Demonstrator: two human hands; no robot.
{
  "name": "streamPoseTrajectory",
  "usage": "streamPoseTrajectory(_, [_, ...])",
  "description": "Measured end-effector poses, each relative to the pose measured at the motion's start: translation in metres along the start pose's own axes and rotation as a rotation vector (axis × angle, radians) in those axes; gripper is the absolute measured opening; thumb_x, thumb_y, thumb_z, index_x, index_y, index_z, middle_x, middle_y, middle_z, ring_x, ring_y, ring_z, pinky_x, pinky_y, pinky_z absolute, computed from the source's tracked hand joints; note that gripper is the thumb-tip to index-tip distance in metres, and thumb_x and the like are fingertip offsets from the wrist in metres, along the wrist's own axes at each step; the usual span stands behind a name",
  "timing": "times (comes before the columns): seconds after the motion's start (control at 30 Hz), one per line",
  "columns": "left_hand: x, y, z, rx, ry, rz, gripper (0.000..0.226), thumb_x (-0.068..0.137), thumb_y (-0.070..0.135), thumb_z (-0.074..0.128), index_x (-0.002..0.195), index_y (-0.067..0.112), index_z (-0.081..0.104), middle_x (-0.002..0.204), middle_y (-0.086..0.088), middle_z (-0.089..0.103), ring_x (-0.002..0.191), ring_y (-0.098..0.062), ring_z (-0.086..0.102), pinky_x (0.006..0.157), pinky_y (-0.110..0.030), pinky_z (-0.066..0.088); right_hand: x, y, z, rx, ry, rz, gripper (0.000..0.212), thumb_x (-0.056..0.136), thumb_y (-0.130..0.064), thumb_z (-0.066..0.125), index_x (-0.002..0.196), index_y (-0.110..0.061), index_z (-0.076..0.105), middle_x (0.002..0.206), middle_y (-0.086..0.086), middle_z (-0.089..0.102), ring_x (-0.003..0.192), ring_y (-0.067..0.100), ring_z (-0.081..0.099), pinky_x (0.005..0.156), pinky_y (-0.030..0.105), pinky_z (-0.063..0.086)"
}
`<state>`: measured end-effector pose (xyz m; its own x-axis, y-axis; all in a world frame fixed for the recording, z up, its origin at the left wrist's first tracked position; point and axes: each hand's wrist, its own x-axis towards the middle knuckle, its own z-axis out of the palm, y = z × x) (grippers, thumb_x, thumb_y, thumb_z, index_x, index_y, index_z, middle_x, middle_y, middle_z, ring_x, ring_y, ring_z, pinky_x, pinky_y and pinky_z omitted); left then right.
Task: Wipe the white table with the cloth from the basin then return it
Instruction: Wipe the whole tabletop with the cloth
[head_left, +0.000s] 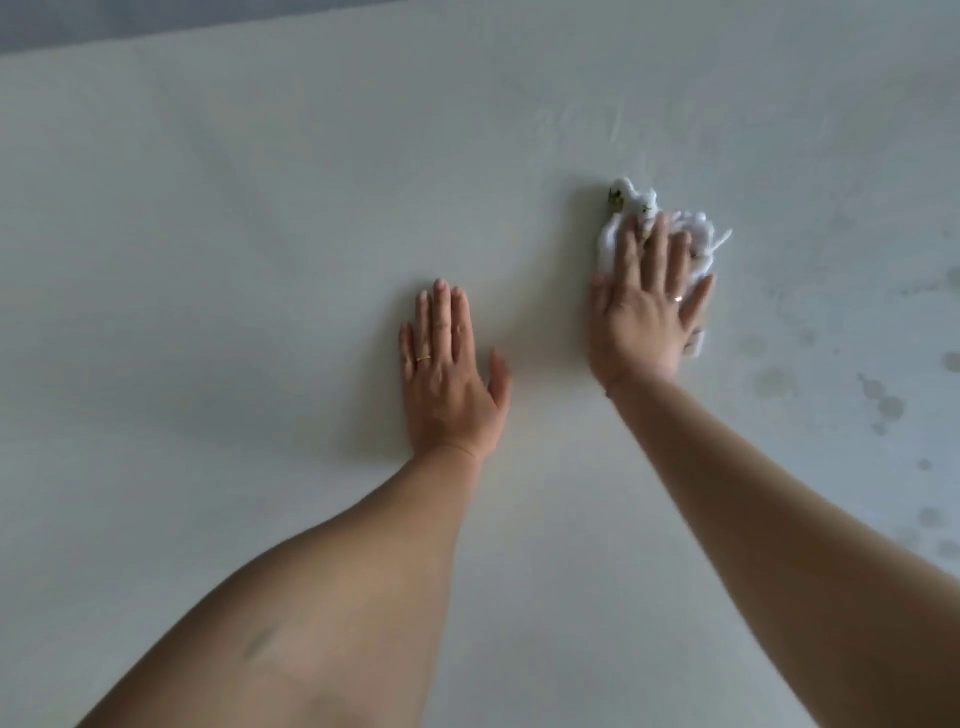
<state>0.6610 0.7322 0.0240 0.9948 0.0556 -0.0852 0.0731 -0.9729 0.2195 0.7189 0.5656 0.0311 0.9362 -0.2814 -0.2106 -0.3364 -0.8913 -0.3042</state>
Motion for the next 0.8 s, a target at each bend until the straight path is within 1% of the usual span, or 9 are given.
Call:
streamPoseTrajectory(0.13, [0.001, 0.002, -0.003, 0.004, 0.004, -0.016, 0.066, 0.092, 0.042, 0.03, 0.146, 0.004, 0.032, 0.155, -0.012, 0.027, 0.144, -0.027, 0.022, 0.117, -0.044, 0.018, -0.033, -0.04, 0.018, -0.103, -0.169, -0.461, 0.058, 0.097, -0.036, 0.03, 0.15, -0.032, 0.009, 0.16, -0.005, 0.0, 0.147, 0.019, -0.007, 0.112, 0.044, -0.016])
streamPoseTrajectory(0.23, [0.0, 0.001, -0.003, -0.003, -0.007, -0.001, 0.067, 0.089, 0.04, 0.034, 0.146, 0.004, 0.032, 0.155, -0.011, 0.026, 0.144, -0.028, 0.022, 0.117, -0.045, 0.018, -0.005, -0.018, 0.004, -0.178, -0.176, -0.734, 0.057, 0.098, -0.039, 0.033, 0.15, -0.033, 0.011, 0.159, -0.007, 0.006, 0.147, 0.017, 0.002, 0.115, 0.045, -0.003])
streamPoseTrajectory(0.3, [0.001, 0.001, -0.003, 0.005, -0.008, 0.001, 0.068, 0.087, 0.037, 0.037, 0.146, 0.004, 0.031, 0.155, -0.012, 0.026, 0.144, -0.028, 0.022, 0.116, -0.044, 0.018, 0.025, 0.001, -0.005, -0.183, -0.115, -0.64, 0.056, 0.099, -0.038, 0.033, 0.15, -0.033, 0.011, 0.159, -0.007, 0.007, 0.146, 0.015, 0.004, 0.115, 0.047, 0.003])
streamPoseTrajectory(0.4, [0.001, 0.001, -0.003, 0.011, -0.015, 0.001, 0.068, 0.087, 0.035, 0.038, 0.146, 0.004, 0.03, 0.155, -0.012, 0.026, 0.144, -0.029, 0.022, 0.117, -0.044, 0.019, 0.06, 0.003, -0.012, -0.039, -0.031, -0.178, 0.052, 0.1, -0.039, 0.025, 0.15, -0.034, 0.012, 0.16, -0.005, 0.004, 0.147, 0.016, -0.002, 0.116, 0.046, -0.007])
streamPoseTrajectory(0.47, [0.002, 0.002, -0.003, 0.012, -0.028, -0.003, 0.068, 0.087, 0.035, 0.038, 0.146, 0.003, 0.03, 0.155, -0.013, 0.025, 0.144, -0.029, 0.021, 0.117, -0.044, 0.019, 0.058, -0.023, -0.004, 0.005, -0.008, -0.019, 0.054, 0.098, -0.036, 0.025, 0.15, -0.031, 0.013, 0.16, -0.002, 0.002, 0.147, 0.02, -0.004, 0.115, 0.047, -0.01])
streamPoseTrajectory(0.53, [0.001, 0.002, -0.003, 0.014, -0.028, -0.006, 0.068, 0.086, 0.034, 0.038, 0.146, 0.003, 0.031, 0.155, -0.013, 0.026, 0.144, -0.029, 0.022, 0.117, -0.044, 0.019, 0.041, -0.05, 0.005, -0.032, -0.063, -0.169, 0.056, 0.097, -0.034, 0.027, 0.151, -0.03, 0.011, 0.16, -0.001, 0.001, 0.147, 0.021, -0.005, 0.114, 0.049, -0.01])
streamPoseTrajectory(0.67, [0.0, 0.001, -0.004, 0.015, -0.01, -0.006, 0.067, 0.086, 0.033, 0.04, 0.145, 0.003, 0.034, 0.154, -0.013, 0.029, 0.143, -0.028, 0.024, 0.116, -0.043, 0.018, 0.039, -0.051, 0.007, -0.203, -0.192, -0.722, 0.055, 0.099, -0.041, 0.026, 0.15, -0.034, 0.008, 0.16, -0.008, 0.002, 0.147, 0.018, 0.0, 0.115, 0.046, -0.005])
streamPoseTrajectory(0.73, [0.0, 0.001, -0.003, 0.008, 0.0, 0.004, 0.067, 0.086, 0.033, 0.041, 0.145, 0.003, 0.033, 0.154, -0.013, 0.028, 0.143, -0.029, 0.024, 0.116, -0.043, 0.018, 0.068, -0.034, -0.003, -0.261, -0.152, -0.759, 0.055, 0.1, -0.04, 0.026, 0.15, -0.036, 0.006, 0.16, -0.009, 0.002, 0.147, 0.016, 0.002, 0.115, 0.049, 0.002])
streamPoseTrajectory(0.8, [0.001, 0.0, -0.003, 0.005, -0.004, 0.003, 0.067, 0.086, 0.033, 0.04, 0.145, 0.003, 0.033, 0.154, -0.013, 0.027, 0.144, -0.028, 0.023, 0.116, -0.043, 0.017, 0.1, -0.018, -0.011, -0.174, -0.086, -0.526, 0.052, 0.1, -0.038, 0.025, 0.15, -0.035, 0.009, 0.16, -0.008, 0.004, 0.147, 0.015, 0.002, 0.114, 0.052, 0.002])
